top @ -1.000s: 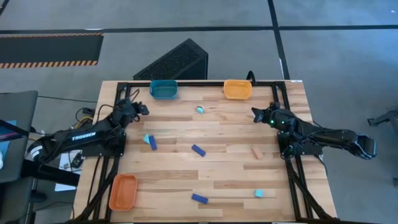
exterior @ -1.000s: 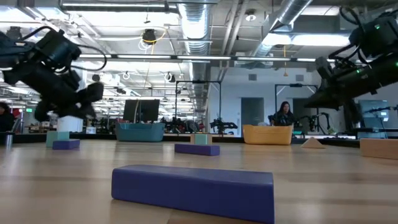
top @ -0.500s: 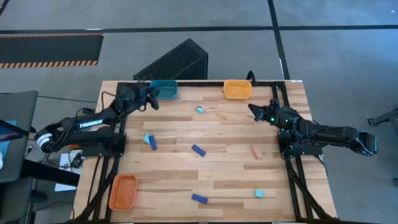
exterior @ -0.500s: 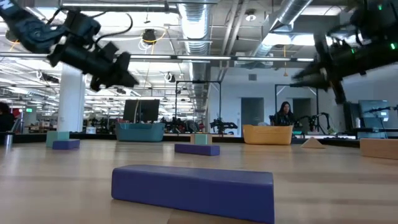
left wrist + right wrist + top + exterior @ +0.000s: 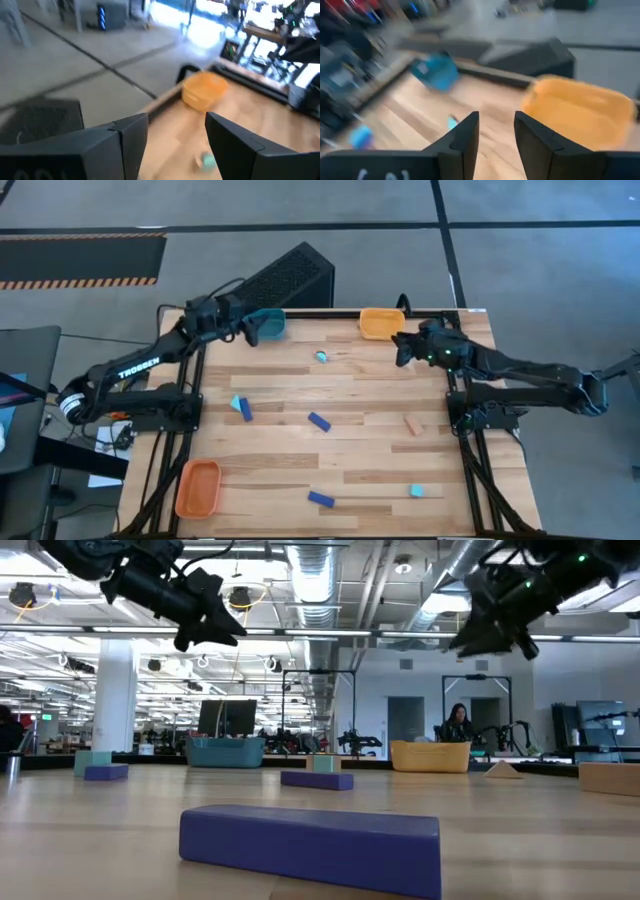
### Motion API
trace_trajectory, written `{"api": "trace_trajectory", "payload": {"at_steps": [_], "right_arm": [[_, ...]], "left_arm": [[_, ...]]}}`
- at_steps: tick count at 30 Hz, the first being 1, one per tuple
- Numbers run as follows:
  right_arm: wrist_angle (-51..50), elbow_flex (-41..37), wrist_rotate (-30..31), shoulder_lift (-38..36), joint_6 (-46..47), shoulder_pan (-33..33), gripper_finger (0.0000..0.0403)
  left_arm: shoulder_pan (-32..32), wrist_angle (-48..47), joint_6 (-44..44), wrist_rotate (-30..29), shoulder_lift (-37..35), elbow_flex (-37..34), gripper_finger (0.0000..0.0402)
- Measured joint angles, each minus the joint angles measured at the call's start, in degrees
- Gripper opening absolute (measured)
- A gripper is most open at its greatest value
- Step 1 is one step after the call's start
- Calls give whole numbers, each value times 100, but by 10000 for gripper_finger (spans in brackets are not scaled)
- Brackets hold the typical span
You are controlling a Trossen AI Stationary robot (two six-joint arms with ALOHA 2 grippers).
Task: Sort & place blocks by color
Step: Put the top right brown block into the orange bin
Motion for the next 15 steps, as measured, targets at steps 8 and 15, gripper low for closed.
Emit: {"api": "trace_trajectory", "payload": {"at_steps": [8,15], "right_arm": [[-881,138,-848,828,-30,-816,216],[-1413,377,-1671,1832,-113,-1733,249]], "left_arm": [[-26,-287,-376,20,-201,61,189],[-567,-304,-1158,-298,-192,61,189]]}}
